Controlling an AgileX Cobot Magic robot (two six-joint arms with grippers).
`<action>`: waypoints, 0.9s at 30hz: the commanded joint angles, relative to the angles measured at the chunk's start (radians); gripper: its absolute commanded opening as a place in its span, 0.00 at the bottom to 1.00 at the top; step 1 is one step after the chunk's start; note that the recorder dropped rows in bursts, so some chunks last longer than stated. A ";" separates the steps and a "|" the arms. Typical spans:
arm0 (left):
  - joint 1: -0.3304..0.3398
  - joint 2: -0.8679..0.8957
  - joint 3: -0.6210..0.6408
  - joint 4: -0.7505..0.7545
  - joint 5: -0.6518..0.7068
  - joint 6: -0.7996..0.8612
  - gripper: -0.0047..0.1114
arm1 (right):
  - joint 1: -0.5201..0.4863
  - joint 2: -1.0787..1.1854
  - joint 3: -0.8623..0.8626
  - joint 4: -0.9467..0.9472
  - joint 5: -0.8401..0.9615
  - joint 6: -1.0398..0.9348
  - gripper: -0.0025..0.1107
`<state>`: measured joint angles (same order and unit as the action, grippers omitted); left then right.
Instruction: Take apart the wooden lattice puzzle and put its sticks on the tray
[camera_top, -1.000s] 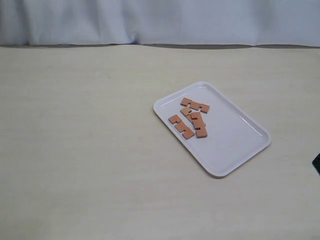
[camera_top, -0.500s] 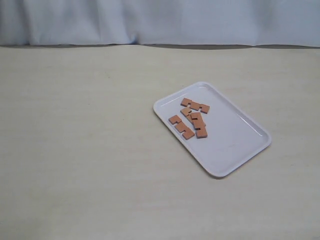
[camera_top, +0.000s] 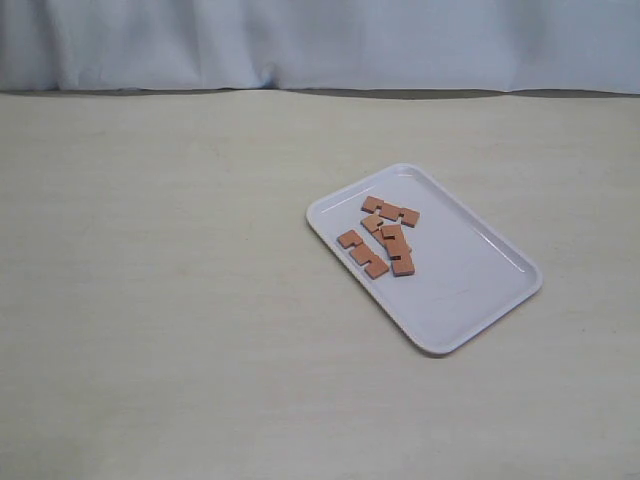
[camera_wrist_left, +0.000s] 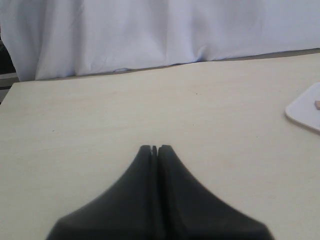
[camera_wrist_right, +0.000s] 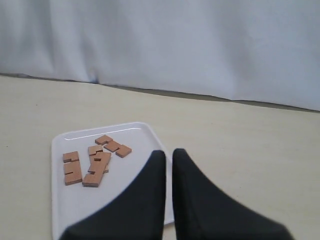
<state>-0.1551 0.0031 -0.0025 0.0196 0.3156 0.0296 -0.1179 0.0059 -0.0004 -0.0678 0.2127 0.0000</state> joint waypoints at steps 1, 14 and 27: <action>-0.008 -0.003 0.002 -0.004 -0.007 -0.001 0.04 | -0.008 -0.006 0.000 -0.011 0.005 -0.016 0.06; -0.008 -0.003 0.002 -0.004 -0.007 -0.001 0.04 | -0.047 -0.006 0.000 -0.007 0.114 -0.046 0.06; -0.008 -0.003 0.002 -0.004 -0.007 -0.001 0.04 | -0.043 -0.006 0.000 0.005 0.131 -0.102 0.06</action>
